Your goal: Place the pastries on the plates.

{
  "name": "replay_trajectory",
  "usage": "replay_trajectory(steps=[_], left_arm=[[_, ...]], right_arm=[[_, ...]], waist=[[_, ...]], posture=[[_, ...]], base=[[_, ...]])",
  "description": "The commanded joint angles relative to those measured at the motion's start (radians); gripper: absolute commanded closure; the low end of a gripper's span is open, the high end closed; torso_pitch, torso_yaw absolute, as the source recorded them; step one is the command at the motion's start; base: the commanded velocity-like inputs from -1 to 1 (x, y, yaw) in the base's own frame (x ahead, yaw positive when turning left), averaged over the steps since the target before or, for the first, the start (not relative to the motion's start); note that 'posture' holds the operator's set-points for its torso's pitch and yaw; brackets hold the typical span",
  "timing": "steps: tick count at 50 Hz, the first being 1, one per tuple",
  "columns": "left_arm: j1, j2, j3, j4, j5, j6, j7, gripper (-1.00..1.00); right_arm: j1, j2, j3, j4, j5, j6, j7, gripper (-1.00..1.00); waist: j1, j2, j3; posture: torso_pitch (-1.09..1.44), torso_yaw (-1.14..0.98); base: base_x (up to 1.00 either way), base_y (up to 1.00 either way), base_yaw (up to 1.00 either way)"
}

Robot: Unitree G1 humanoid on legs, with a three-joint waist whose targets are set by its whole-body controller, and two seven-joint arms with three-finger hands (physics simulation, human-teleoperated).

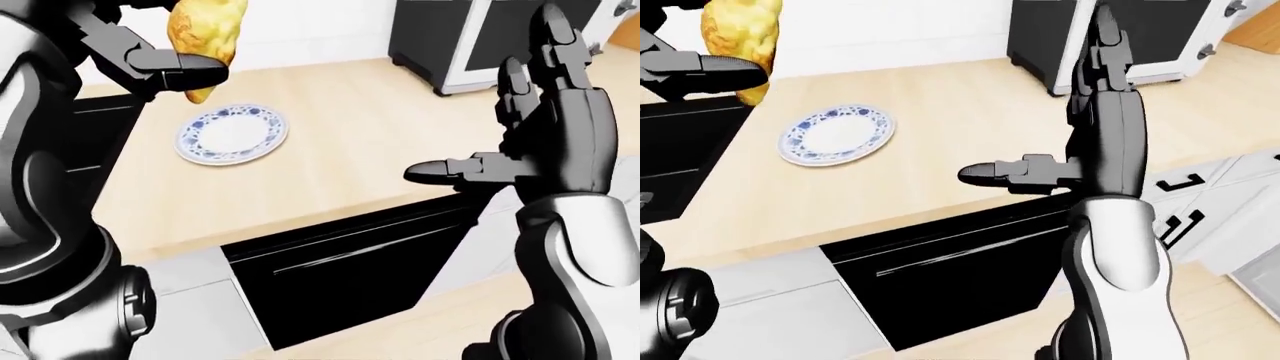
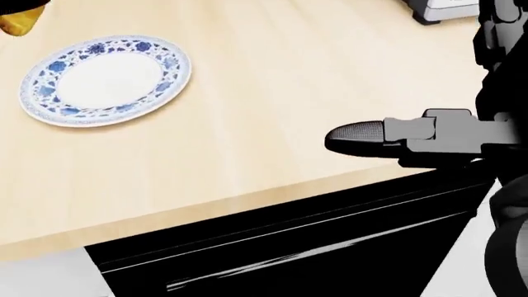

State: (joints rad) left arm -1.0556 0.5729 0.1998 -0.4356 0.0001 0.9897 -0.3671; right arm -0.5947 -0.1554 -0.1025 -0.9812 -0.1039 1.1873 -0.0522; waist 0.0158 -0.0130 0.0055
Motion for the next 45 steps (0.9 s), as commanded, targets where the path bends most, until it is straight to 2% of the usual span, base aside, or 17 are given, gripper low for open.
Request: replay_trajectory(steps=[1, 3, 5, 12, 16, 19, 22, 28, 30, 32, 34, 35, 36, 38, 41, 44, 45], left_arm=[[-0.041, 0.012, 0.020, -0.030, 0.006, -0.030, 0.008, 1.00], [-0.044, 0.011, 0.018, -0.027, 0.009, -0.032, 0.007, 1.00], [-0.051, 0.011, 0.014, -0.020, 0.012, -0.034, 0.007, 1.00], [-0.059, 0.011, 0.014, -0.020, 0.020, -0.030, -0.002, 1.00], [-0.058, 0.013, 0.015, -0.022, 0.024, -0.030, -0.004, 1.00], [-0.052, 0.005, 0.012, -0.025, 0.026, -0.033, -0.002, 1.00], [-0.052, 0.005, 0.013, -0.023, 0.028, -0.036, -0.003, 1.00], [-0.058, 0.010, 0.015, -0.023, 0.031, -0.029, -0.005, 1.00], [-0.062, 0.011, 0.014, -0.020, 0.032, -0.029, -0.005, 1.00], [-0.070, 0.015, 0.016, -0.011, 0.032, -0.031, -0.008, 1.00], [-0.078, 0.020, 0.016, -0.001, 0.032, -0.033, -0.012, 1.00], [-0.080, 0.027, 0.014, 0.008, 0.034, -0.041, -0.016, 1.00], [-0.082, 0.028, 0.015, 0.012, 0.035, -0.042, -0.017, 1.00], [-0.095, 0.032, 0.013, 0.028, 0.036, -0.047, -0.022, 1.00], [-0.115, 0.034, 0.004, 0.051, 0.043, -0.057, -0.031, 1.00], [-0.130, 0.034, 0.000, 0.071, 0.051, -0.067, -0.039, 1.00], [-0.135, 0.035, -0.003, 0.083, 0.056, -0.075, -0.043, 1.00]], right_arm=[[-0.027, -0.009, -0.002, -0.022, 0.001, -0.028, -0.003, -1.00], [-0.028, -0.007, -0.006, -0.022, 0.004, -0.031, -0.003, -1.00], [-0.023, -0.007, -0.008, -0.021, 0.007, -0.034, -0.004, -1.00], [-0.013, -0.009, -0.005, -0.025, 0.012, -0.042, -0.006, -1.00], [-0.008, -0.009, -0.008, -0.029, 0.016, -0.043, -0.006, -1.00], [-0.003, -0.008, -0.008, -0.031, 0.018, -0.046, -0.008, -1.00], [-0.001, -0.008, -0.008, -0.038, 0.018, -0.041, -0.009, -1.00], [0.004, -0.007, -0.005, -0.034, 0.019, -0.050, -0.013, -1.00], [0.004, -0.006, -0.007, -0.036, 0.020, -0.049, -0.012, -1.00], [0.000, -0.007, -0.011, -0.038, 0.022, -0.044, -0.011, -1.00], [-0.005, -0.012, -0.011, -0.041, 0.022, -0.035, -0.011, -1.00], [-0.010, -0.005, -0.018, -0.043, 0.027, -0.037, -0.012, -1.00], [-0.012, 0.003, -0.025, -0.044, 0.033, -0.034, -0.015, -1.00], [-0.016, -0.003, -0.026, -0.038, 0.038, -0.029, -0.019, -1.00], [-0.017, -0.006, -0.023, -0.032, 0.043, -0.031, -0.026, -1.00], [-0.009, -0.012, -0.021, -0.033, 0.045, -0.033, -0.028, -1.00], [-0.008, -0.013, -0.021, -0.035, 0.046, -0.035, -0.028, -1.00]], waist=[[0.000, 0.004, -0.037], [-0.002, 0.015, -0.058], [-0.007, 0.025, -0.036], [-0.013, 0.036, -0.033], [-0.008, 0.019, -0.027], [-0.011, 0.012, -0.041], [-0.011, -0.027, -0.027], [-0.013, 0.005, -0.023], [-0.015, 0.031, -0.024], [-0.021, 0.084, -0.041], [-0.011, 0.074, -0.034], [-0.016, 0.091, -0.029], [-0.010, 0.080, -0.010], [-0.021, 0.065, -0.021], [-0.018, 0.038, -0.001], [-0.004, -0.021, -0.012], [0.003, -0.016, -0.012]], posture=[[-0.12, 0.00], [-0.12, 0.00], [-0.12, 0.00], [-0.12, 0.00], [-0.12, 0.00], [-0.12, 0.00], [-0.12, 0.00], [-0.12, 0.00], [-0.12, 0.00], [-0.12, 0.00], [-0.12, 0.00], [-0.12, 0.00], [-0.12, 0.00], [-0.12, 0.00], [-0.12, 0.00], [-0.12, 0.00], [-0.12, 0.00]], base=[[0.00, 0.00, 0.00], [0.06, 0.00, 0.00], [0.11, 0.00, 0.00], [0.12, 0.00, 0.00], [0.12, 0.00, 0.00], [0.11, 0.00, 0.00], [0.12, 0.00, 0.00], [0.12, 0.00, 0.00], [0.12, 0.00, 0.00], [0.12, 0.00, 0.00], [0.12, 0.00, 0.00], [0.08, 0.00, 0.00], [0.00, 0.00, 0.00], [0.00, 0.00, 0.00], [0.00, 0.00, 0.00], [0.00, 0.00, 0.00], [0.00, 0.00, 0.00]])
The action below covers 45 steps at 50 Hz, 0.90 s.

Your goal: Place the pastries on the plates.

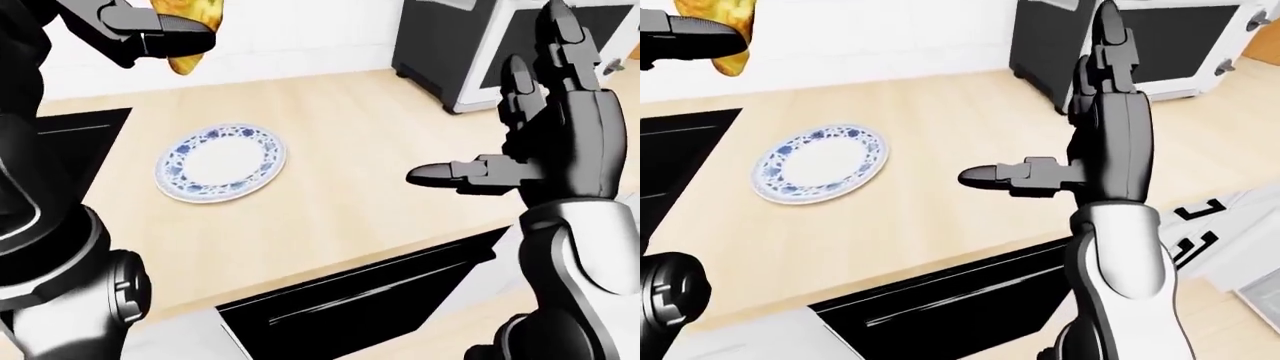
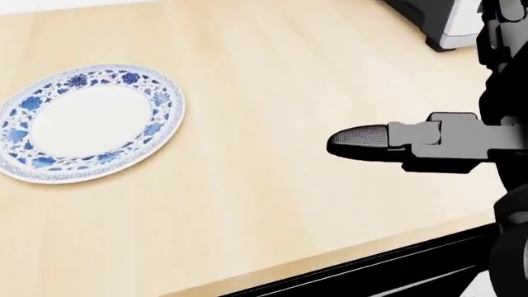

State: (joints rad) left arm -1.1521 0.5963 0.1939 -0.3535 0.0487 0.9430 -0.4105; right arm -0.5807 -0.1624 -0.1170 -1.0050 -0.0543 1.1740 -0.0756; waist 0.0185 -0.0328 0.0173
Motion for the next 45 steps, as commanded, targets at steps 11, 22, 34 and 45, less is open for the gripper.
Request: replay_trajectory(steps=[11, 22, 34, 45], left_arm=[[-0.151, 0.029, -0.037, 0.349, 0.107, -0.264, -0.097, 1.00], [-0.194, -0.027, -0.043, 0.829, 0.188, -0.601, -0.091, 1.00], [-0.301, -0.018, -0.081, 1.422, 0.311, -0.944, -0.020, 1.00], [-0.294, -0.036, -0.079, 1.583, 0.370, -1.016, 0.016, 1.00]], right_arm=[[0.009, -0.004, 0.006, -0.005, -0.012, -0.044, -0.001, -1.00], [0.014, -0.003, 0.005, -0.002, -0.022, -0.049, 0.009, -1.00], [-0.012, -0.010, 0.002, 0.012, -0.025, -0.041, 0.014, -1.00], [-0.005, -0.007, 0.001, 0.008, -0.022, -0.044, 0.011, -1.00]], waist=[[-0.002, 0.030, -0.054], [-0.007, 0.026, -0.073], [-0.012, 0.026, -0.079], [-0.014, 0.029, -0.081]], posture=[[-0.12, 0.00], [-0.12, 0.00], [-0.12, 0.00], [-0.12, 0.00]], base=[[0.00, 0.00, 0.00], [0.00, 0.00, 0.00], [0.00, 0.00, 0.00], [0.00, 0.00, 0.00]])
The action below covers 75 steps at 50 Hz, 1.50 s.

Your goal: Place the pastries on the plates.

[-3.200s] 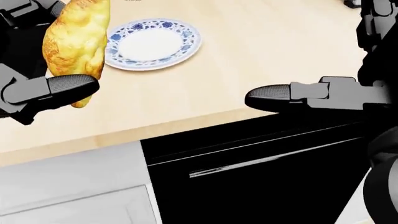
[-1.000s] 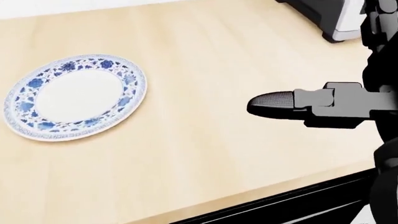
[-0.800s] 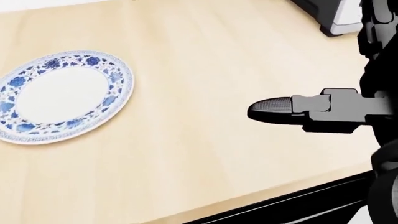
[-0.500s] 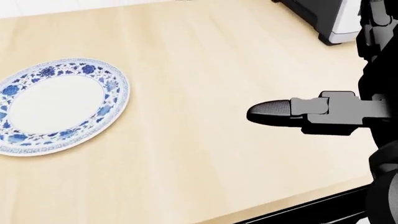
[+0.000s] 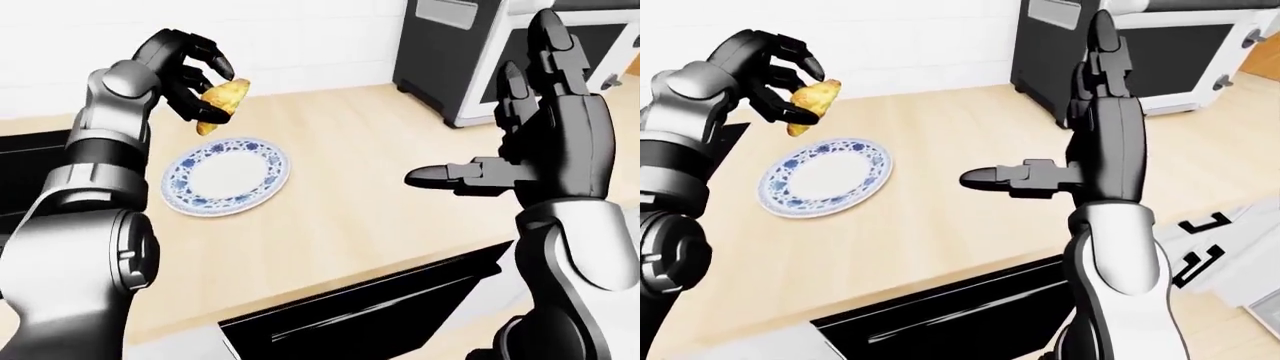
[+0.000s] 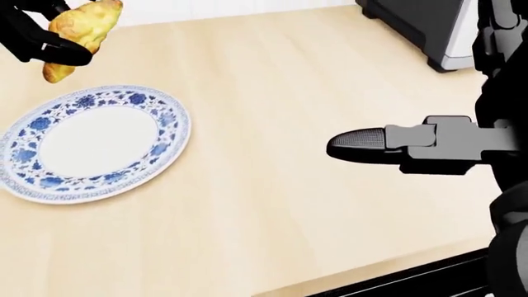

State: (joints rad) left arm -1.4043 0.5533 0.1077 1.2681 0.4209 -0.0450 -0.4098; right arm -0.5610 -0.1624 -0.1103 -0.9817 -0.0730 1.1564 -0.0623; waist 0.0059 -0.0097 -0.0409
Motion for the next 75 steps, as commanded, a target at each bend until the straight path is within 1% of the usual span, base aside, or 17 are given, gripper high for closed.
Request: replay_trajectory(steps=[1, 18, 34, 47, 49, 51, 52, 53, 54, 58, 61, 63, 64, 67, 68, 70, 75], left_arm=[[-0.039, 0.004, 0.007, -0.035, 0.001, -0.031, 0.017, 1.00], [-0.018, -0.020, -0.042, 0.003, 0.181, -0.058, 0.033, 1.00], [-0.012, -0.037, -0.045, 0.020, 0.286, -0.072, 0.049, 1.00], [0.009, -0.021, -0.061, 0.020, 0.368, -0.082, 0.052, 1.00], [0.017, -0.024, -0.058, 0.021, 0.373, -0.080, 0.050, 0.85], [0.022, -0.025, -0.056, 0.022, 0.377, -0.083, 0.057, 0.84], [0.027, -0.027, -0.054, 0.022, 0.378, -0.083, 0.058, 0.75], [0.031, -0.029, -0.054, 0.023, 0.379, -0.084, 0.059, 0.73], [0.034, -0.031, -0.054, 0.024, 0.381, -0.084, 0.059, 0.80], [0.041, -0.035, -0.055, 0.025, 0.388, -0.089, 0.071, 0.60], [0.041, -0.036, -0.053, 0.025, 0.389, -0.088, 0.068, 0.58], [0.039, -0.035, -0.056, 0.026, 0.394, -0.088, 0.064, 0.27], [0.038, -0.035, -0.057, 0.026, 0.397, -0.087, 0.065, 0.19], [0.035, -0.033, -0.056, 0.026, 0.400, -0.085, 0.058, -0.36], [0.036, -0.032, -0.058, 0.025, 0.404, -0.085, 0.056, -0.68], [0.034, -0.031, -0.058, 0.025, 0.407, -0.085, 0.052, -1.00], [0.029, -0.027, -0.059, 0.024, 0.416, -0.083, 0.046, -1.00]], right_arm=[[-0.026, -0.007, -0.006, -0.016, -0.004, -0.024, -0.002, -1.00], [-0.007, -0.004, -0.006, -0.020, -0.010, -0.038, 0.003, -1.00], [-0.025, -0.013, -0.014, -0.027, -0.006, -0.016, 0.004, -1.00], [-0.014, -0.011, -0.015, -0.029, -0.003, -0.025, 0.001, -1.00], [-0.007, -0.009, -0.013, -0.030, -0.002, -0.031, 0.001, -1.00], [-0.004, -0.009, -0.016, -0.030, -0.001, -0.034, 0.001, -1.00], [0.000, -0.009, -0.016, -0.030, -0.002, -0.036, 0.001, -1.00], [0.000, -0.010, -0.016, -0.031, -0.002, -0.035, 0.001, -1.00], [-0.003, -0.010, -0.016, -0.033, -0.001, -0.032, 0.001, -1.00], [-0.002, -0.011, -0.014, -0.037, -0.002, -0.028, 0.000, -1.00], [-0.005, -0.012, -0.016, -0.040, -0.002, -0.023, 0.002, -1.00], [-0.011, -0.014, -0.013, -0.036, -0.003, -0.022, 0.001, -1.00], [-0.013, -0.014, -0.015, -0.034, -0.003, -0.022, 0.002, -1.00], [-0.022, -0.016, -0.014, -0.033, -0.004, -0.016, 0.003, -1.00], [-0.022, -0.018, -0.015, -0.034, -0.004, -0.015, 0.004, -1.00], [-0.024, -0.019, -0.017, -0.037, -0.003, -0.010, 0.006, -1.00], [-0.021, -0.020, -0.015, -0.037, -0.005, -0.014, 0.007, -1.00]], waist=[[-0.001, 0.006, -0.023], [0.002, 0.002, -0.029], [0.002, 0.002, -0.035], [0.000, 0.003, -0.041], [-0.001, 0.003, -0.042], [-0.001, 0.004, -0.043], [-0.001, 0.004, -0.044], [-0.001, 0.004, -0.044], [-0.001, 0.004, -0.045], [-0.002, 0.005, -0.046], [-0.003, 0.005, -0.045], [-0.004, 0.005, -0.045], [-0.004, 0.005, -0.045], [-0.005, 0.005, -0.044], [-0.005, 0.006, -0.043], [-0.005, 0.006, -0.043], [-0.005, 0.006, -0.041]], posture=[[-0.12, 0.00], [-0.12, 0.00], [-0.12, 0.00], [-0.12, 0.00], [-0.12, 0.00], [-0.12, 0.00], [-0.12, 0.00], [-0.12, 0.00], [-0.12, 0.00], [-0.12, 0.00], [-0.12, 0.00], [-0.12, 0.00], [-0.12, 0.00], [-0.12, 0.00], [-0.12, 0.00], [-0.12, 0.00], [-0.12, 0.00]], base=[[0.00, 0.00, 0.00], [0.00, 0.00, 0.00], [0.00, 0.00, 0.00], [0.00, 0.00, 0.00], [0.00, 0.00, 0.00], [0.00, 0.00, 0.00], [0.00, 0.00, 0.00], [0.00, 0.00, 0.00], [0.00, 0.00, 0.00], [0.00, 0.00, 0.00], [0.00, 0.00, 0.00], [0.00, 0.00, 0.00], [0.00, 0.00, 0.00], [0.00, 0.00, 0.00], [0.00, 0.00, 0.00], [0.00, 0.00, 0.00], [0.00, 0.00, 0.00]])
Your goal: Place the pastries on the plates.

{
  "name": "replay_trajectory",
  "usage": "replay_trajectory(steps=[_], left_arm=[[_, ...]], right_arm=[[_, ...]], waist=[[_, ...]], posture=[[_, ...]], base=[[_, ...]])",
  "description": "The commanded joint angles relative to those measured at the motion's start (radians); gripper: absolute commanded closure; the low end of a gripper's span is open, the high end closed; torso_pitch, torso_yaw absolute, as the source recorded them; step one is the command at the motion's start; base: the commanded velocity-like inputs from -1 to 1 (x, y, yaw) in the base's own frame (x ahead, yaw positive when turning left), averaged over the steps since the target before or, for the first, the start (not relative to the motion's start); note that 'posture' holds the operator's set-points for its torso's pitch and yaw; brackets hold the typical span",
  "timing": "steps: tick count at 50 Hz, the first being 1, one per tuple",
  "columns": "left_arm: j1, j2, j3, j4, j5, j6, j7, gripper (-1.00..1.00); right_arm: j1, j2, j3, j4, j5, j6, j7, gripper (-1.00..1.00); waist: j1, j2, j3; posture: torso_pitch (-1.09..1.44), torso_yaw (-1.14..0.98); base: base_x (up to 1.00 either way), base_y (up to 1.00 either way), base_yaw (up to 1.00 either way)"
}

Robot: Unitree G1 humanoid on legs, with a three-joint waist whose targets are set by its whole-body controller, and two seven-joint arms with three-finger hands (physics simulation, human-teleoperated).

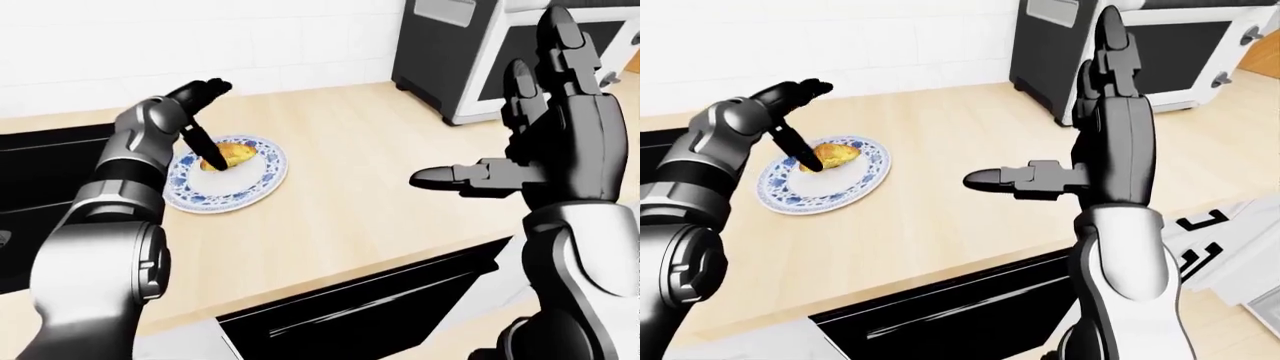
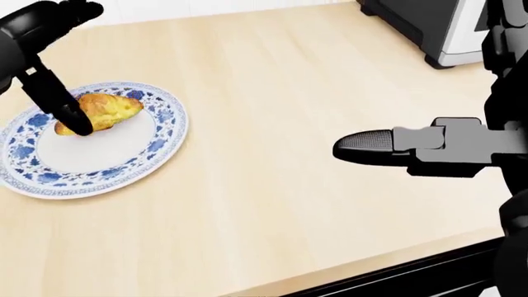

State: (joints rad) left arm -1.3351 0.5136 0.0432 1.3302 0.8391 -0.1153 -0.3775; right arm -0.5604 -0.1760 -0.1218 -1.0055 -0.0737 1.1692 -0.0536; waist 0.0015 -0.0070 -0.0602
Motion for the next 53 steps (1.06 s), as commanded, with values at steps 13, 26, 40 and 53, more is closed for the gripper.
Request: replay_trajectory(steps=[13, 26, 40, 53], left_arm=[[-0.118, 0.031, 0.032, -0.076, -0.044, 0.008, -0.038, -1.00], [-0.213, 0.078, 0.052, -0.224, -0.132, 0.049, -0.110, -1.00], [-0.089, 0.103, 0.127, -0.766, -0.319, 0.357, -0.282, -1.00], [0.072, 0.152, 0.161, -1.290, -0.416, 0.704, -0.386, -1.00]], right_arm=[[-0.001, 0.003, 0.001, -0.014, -0.009, -0.042, -0.002, -1.00], [-0.004, 0.007, 0.001, -0.009, -0.012, -0.041, -0.008, -1.00], [-0.008, 0.002, 0.007, -0.005, -0.017, -0.047, -0.005, -1.00], [0.006, 0.012, 0.018, -0.005, -0.031, -0.062, 0.001, -1.00]], waist=[[0.002, 0.001, -0.017], [0.005, 0.001, -0.007], [0.004, 0.005, 0.006], [0.003, 0.008, 0.014]], posture=[[-0.12, 0.00], [-0.12, 0.00], [-0.12, 0.00], [-0.12, 0.00]], base=[[0.00, 0.00, 0.00], [0.00, 0.00, 0.00], [0.00, 0.00, 0.00], [0.00, 0.00, 0.00]])
